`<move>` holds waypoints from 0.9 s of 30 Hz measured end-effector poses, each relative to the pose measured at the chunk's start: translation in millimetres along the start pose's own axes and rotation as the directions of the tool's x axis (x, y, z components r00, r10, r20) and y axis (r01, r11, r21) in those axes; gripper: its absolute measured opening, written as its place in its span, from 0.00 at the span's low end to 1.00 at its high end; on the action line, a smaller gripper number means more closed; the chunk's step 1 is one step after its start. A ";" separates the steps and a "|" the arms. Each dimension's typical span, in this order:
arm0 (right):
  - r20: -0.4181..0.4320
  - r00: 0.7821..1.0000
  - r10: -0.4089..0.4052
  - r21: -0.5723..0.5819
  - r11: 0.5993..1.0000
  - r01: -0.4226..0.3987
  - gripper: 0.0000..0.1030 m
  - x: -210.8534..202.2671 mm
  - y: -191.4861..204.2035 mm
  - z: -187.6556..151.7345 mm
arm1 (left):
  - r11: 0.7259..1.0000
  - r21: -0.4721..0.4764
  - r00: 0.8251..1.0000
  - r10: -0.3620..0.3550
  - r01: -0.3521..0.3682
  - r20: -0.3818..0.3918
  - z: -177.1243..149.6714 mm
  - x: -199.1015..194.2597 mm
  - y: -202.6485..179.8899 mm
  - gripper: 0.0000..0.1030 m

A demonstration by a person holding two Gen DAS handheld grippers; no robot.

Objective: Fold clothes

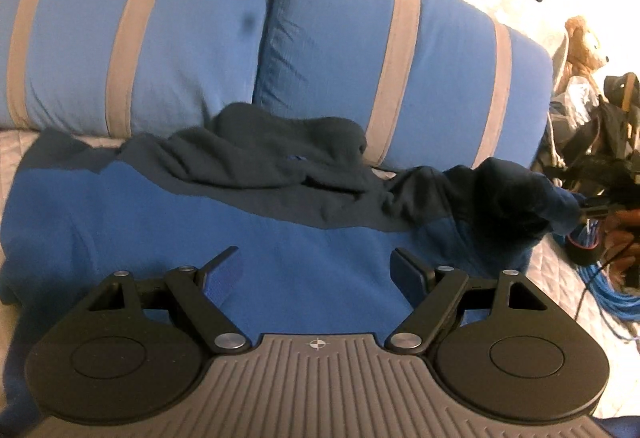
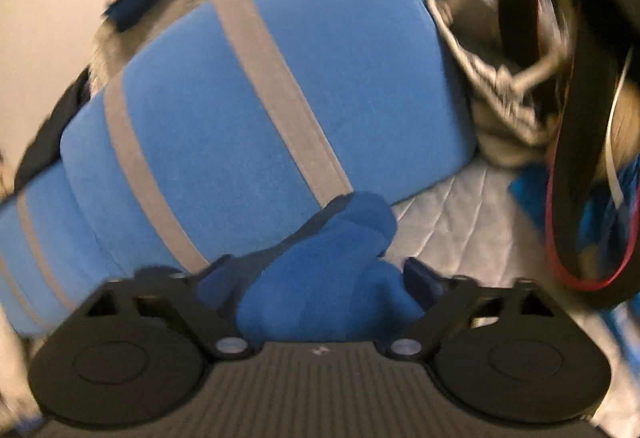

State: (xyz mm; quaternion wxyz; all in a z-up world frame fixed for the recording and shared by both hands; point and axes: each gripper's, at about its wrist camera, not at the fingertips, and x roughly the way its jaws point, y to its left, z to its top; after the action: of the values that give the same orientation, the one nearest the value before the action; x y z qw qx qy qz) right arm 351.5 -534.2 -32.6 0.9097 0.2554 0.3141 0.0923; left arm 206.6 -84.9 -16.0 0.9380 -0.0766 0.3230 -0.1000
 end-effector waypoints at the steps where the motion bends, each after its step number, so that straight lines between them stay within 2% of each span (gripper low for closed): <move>1: -0.004 1.000 0.005 -0.002 1.000 -0.005 0.45 2.6 2.9 -0.4 | 1.000 -0.009 1.000 -0.006 0.006 -0.007 0.7 3.3 0.9 0.78; 2: -0.006 1.000 0.008 -0.022 1.000 -0.008 0.30 3.9 8.5 -1.2 | 1.000 -0.018 1.000 -0.009 0.008 -0.014 0.9 4.7 2.0 0.78; 5: -0.005 0.999 0.033 -0.123 0.992 -0.034 0.10 0.1 33.8 -7.7 | 0.998 -0.062 0.999 -0.027 0.025 -0.041 2.3 8.5 6.6 0.78; 8: -0.033 0.993 0.114 -0.316 0.941 -0.119 0.07 -20.1 77.6 -29.0 | 0.995 -0.088 0.997 -0.044 0.039 -0.056 1.5 9.4 9.5 0.78; 10: -0.088 0.983 0.163 -0.433 0.882 -0.186 0.07 -35.4 105.9 -52.4 | 0.995 -0.089 0.997 -0.047 0.042 -0.059 1.0 9.0 9.7 0.78; 13: -0.175 0.966 0.191 -0.534 0.805 -0.256 0.06 -50.0 128.3 -89.1 | 0.996 -0.080 0.997 -0.051 0.046 -0.061 0.2 8.4 8.8 0.78; 17: -0.253 0.957 0.142 -0.647 0.711 -0.277 0.04 -56.0 140.0 -127.7 | 0.996 -0.076 0.996 -0.050 0.044 -0.069 -1.5 8.8 8.9 0.78; 19: -0.264 0.957 0.121 -0.670 0.691 -0.272 0.04 -59.0 139.5 -133.9 | 0.996 -0.082 0.996 -0.052 0.046 -0.072 -0.7 9.3 9.6 0.78; 20: -0.269 0.957 0.112 -0.678 0.684 -0.271 0.13 -60.6 138.8 -136.1 | 0.995 -0.085 0.996 -0.054 0.048 -0.073 -0.3 9.5 10.0 0.78; 22: -0.273 0.958 0.090 -0.698 0.667 -0.262 0.18 -65.3 137.1 -139.6 | 0.995 -0.091 0.995 -0.059 0.052 -0.076 -0.2 10.1 10.4 0.78; 23: -0.264 0.962 0.075 -0.713 0.657 -0.247 0.36 -69.0 136.8 -140.5 | 0.994 -0.091 0.995 -0.061 0.054 -0.077 -0.2 10.3 10.4 0.78; 24: -0.254 0.965 0.065 -0.720 0.654 -0.234 0.41 -72.2 136.5 -141.6 | 0.994 -0.091 0.995 -0.063 0.056 -0.078 -0.2 10.6 10.3 0.78; 27: -0.193 0.979 0.065 -0.704 0.686 -0.184 0.62 -86.3 126.9 -131.7 | 0.994 -0.091 0.994 -0.069 0.061 -0.081 -0.2 11.5 10.1 0.78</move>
State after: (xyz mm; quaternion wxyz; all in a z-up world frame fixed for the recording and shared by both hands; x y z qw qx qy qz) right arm 201.2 -400.8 -9.6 0.9019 -0.1074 0.3033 0.2883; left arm 216.8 -77.8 -25.1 0.9155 -0.1243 0.3636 -0.1192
